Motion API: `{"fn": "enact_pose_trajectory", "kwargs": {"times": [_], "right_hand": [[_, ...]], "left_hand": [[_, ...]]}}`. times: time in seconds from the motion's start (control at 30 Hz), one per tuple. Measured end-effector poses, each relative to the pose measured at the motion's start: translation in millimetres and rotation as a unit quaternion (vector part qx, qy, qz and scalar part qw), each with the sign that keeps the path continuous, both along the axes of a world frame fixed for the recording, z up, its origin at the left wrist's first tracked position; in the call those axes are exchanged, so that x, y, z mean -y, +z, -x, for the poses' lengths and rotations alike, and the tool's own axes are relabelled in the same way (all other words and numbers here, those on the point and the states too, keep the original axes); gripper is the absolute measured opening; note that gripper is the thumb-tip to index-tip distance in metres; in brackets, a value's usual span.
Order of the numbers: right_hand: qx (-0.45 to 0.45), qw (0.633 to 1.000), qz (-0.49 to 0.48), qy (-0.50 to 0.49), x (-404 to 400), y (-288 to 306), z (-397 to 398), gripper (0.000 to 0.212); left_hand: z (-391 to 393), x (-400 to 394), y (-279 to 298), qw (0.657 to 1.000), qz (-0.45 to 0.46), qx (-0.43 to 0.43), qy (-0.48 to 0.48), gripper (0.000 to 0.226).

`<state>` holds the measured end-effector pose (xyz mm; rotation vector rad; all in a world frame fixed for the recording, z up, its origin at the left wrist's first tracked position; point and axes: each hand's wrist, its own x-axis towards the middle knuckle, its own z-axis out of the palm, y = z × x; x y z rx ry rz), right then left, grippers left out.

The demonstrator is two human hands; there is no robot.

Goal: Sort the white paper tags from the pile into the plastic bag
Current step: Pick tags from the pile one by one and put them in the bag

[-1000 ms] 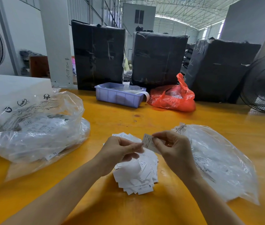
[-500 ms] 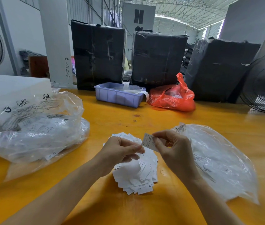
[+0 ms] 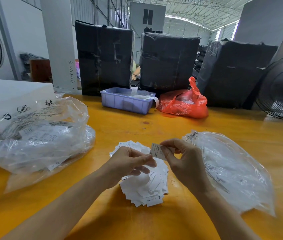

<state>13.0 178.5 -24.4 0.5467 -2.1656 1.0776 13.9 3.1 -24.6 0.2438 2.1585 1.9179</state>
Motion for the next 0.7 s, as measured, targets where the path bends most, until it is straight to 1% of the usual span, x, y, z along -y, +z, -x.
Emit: {"fn": "enact_pose_trajectory", "kwargs": {"times": [0.1, 0.23, 0.4, 0.53, 0.6, 0.7], "right_hand": [[0.01, 1.0, -0.006, 0.0, -1.0, -0.2, 0.7, 0.012], [0.038, 0.999, -0.01, 0.011, -1.6, -0.5, 0.7, 0.012], [0.13, 0.99, -0.006, 0.051, 0.0, 0.3, -0.9, 0.01], [0.176, 0.981, -0.011, 0.077, -0.8, 1.5, -1.2, 0.007], [0.184, 0.979, -0.01, 0.083, -0.6, 1.9, -1.5, 0.007], [0.162, 0.985, 0.024, 0.059, -0.5, 3.1, -0.5, 0.012]], "left_hand": [[1.1, -0.1, 0.8, 1.0, -0.008, -0.002, 0.022, 0.025], [3.0, 0.1, 0.6, 0.999, -0.011, -0.001, 0.046, 0.022], [1.8, -1.9, -0.8, 0.999, -0.011, 0.008, 0.036, 0.021], [2.0, -2.1, -2.0, 0.999, -0.018, 0.005, 0.04, 0.024], [2.5, -2.2, -2.1, 0.999, -0.02, 0.003, 0.044, 0.025], [3.2, -1.9, -1.8, 0.998, -0.031, 0.007, 0.045, 0.022]]}}
